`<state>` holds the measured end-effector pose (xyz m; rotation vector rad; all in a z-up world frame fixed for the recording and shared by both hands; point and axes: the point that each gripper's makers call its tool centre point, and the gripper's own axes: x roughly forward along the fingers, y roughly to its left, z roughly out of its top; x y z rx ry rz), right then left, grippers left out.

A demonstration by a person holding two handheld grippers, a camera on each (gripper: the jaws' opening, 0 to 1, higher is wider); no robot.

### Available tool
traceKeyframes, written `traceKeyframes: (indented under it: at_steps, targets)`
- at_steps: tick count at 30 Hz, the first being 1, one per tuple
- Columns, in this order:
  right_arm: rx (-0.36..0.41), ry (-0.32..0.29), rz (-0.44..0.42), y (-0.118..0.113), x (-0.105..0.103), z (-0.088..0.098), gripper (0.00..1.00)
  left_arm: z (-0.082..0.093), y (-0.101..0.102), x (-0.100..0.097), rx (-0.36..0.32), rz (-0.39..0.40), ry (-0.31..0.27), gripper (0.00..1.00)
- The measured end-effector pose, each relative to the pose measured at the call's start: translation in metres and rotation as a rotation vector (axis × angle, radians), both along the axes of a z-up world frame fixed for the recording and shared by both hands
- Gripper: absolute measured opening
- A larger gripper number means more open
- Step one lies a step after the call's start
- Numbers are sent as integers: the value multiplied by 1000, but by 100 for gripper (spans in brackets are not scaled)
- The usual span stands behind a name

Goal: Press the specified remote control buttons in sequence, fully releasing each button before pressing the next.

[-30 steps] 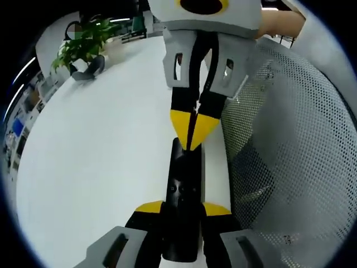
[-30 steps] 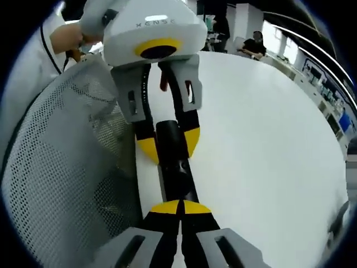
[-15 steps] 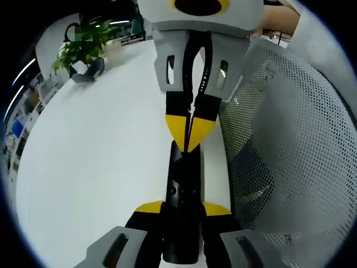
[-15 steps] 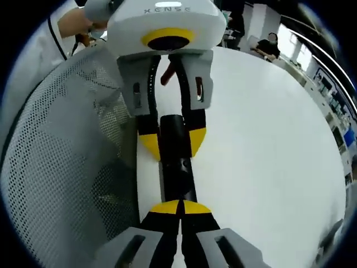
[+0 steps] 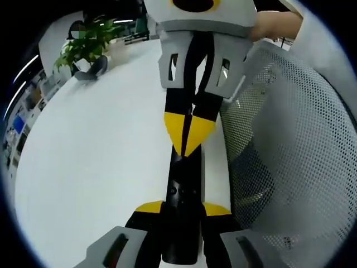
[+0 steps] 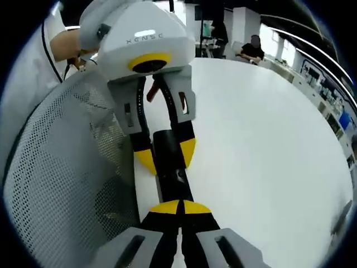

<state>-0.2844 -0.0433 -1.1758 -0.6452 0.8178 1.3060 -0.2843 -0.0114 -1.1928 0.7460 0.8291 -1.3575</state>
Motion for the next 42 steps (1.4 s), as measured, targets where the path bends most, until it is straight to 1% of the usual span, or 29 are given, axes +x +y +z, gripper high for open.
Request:
traceKeyframes:
  at_steps: [4,6,9,13,14,17,19,21,23,24,27,28,32,34,36,37,39,41,42]
  targets:
    - [-24,-10,37,1,-5,-6,0,0,0,0,-23,13,0,25]
    - [-23,-28,43,1,-4,-5,0,0,0,0,-25,16,-2,25]
    - [-30,-36,50,1,-3,-5,0,1,0,0,-25,17,-1,25]
    - [-87,-103,142,2,-3,-6,0,1,0,0,-26,13,0,25]
    - [-114,-122,168,2,-3,-6,0,1,0,0,-26,12,0,25]
    - [-169,-152,241,4,-4,-7,0,1,1,0,-26,10,0,25]
    - [-188,-148,255,6,-3,-8,0,1,1,0,-29,12,1,25]
    - [-198,-120,248,5,-1,-9,0,1,1,0,-32,14,1,24]
    - [-186,-85,223,5,-1,-8,0,1,1,0,-34,15,2,24]
    - [-181,-81,228,4,0,-8,0,1,1,0,-35,16,2,24]
    - [-111,-34,144,5,-1,-7,0,1,1,0,-35,18,2,24]
    - [-102,-34,137,5,-1,-7,0,1,1,0,-36,20,2,24]
    - [-13,-28,44,5,0,-5,0,1,1,0,-42,27,2,25]
    - [78,17,-96,5,2,-4,0,1,1,0,-47,26,1,25]
    - [141,54,-125,5,-2,-2,0,2,1,0,-55,25,2,25]
    - [154,61,-133,4,-2,-2,1,2,1,0,-58,26,5,25]
    - [148,84,-157,2,-1,-2,0,2,0,1,-61,27,13,25]
    - [121,63,-152,4,2,-2,0,2,0,1,-57,25,13,25]
    - [107,56,-122,4,0,-2,0,2,0,1,-56,24,12,25]
